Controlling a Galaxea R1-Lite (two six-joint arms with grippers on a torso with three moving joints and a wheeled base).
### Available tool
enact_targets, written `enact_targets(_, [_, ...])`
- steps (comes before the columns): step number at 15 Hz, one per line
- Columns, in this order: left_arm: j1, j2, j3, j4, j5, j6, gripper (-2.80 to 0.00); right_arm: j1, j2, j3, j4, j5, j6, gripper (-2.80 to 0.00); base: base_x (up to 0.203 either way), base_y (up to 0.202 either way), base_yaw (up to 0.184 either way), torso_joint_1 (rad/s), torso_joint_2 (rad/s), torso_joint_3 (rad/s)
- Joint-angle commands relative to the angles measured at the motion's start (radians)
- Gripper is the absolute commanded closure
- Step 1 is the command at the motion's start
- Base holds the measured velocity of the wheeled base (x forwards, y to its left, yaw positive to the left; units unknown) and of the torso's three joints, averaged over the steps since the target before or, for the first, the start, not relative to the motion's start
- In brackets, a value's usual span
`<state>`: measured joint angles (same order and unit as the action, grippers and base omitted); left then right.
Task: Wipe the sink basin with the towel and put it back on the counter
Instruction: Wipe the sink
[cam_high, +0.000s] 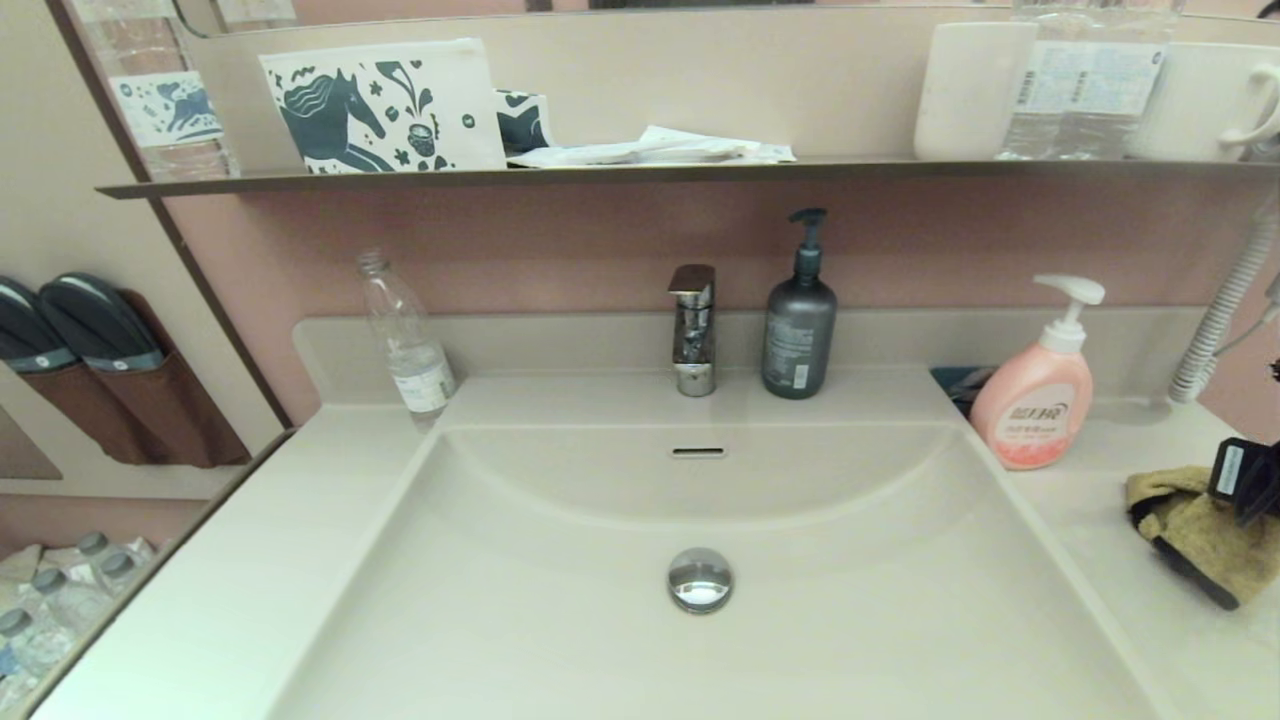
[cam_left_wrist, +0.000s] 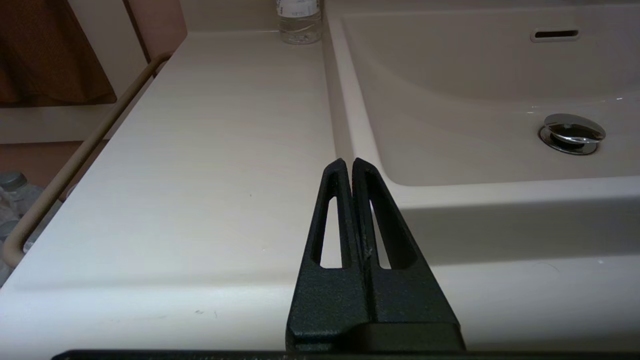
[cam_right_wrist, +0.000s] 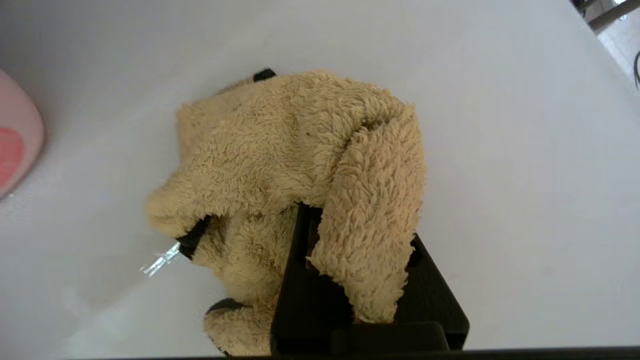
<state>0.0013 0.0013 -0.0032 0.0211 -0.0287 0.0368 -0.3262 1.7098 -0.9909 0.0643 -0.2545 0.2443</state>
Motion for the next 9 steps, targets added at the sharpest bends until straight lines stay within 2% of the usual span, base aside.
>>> enact_targets(1, [0.0,0.0,0.0,0.0,0.0,0.0,0.0,-0.002,-0.002,-0.016,-0.002,-0.003,0.001,0.0,0.0,0.0,0.0,0.0,0.0,0.0])
enact_targets(5, [0.0,0.0,0.0,0.0,0.0,0.0,0.0,-0.027,0.012,-0.136,0.002,-0.002,0.035,0.0,0.0,0.0,0.0,0.0,0.0,0.0])
enact_targets(9, [0.0,0.0,0.0,0.0,0.0,0.0,0.0,-0.063,0.044,-0.301,0.089,-0.002,0.079,0.0,0.0,0.0,0.0,0.0,0.0,0.0])
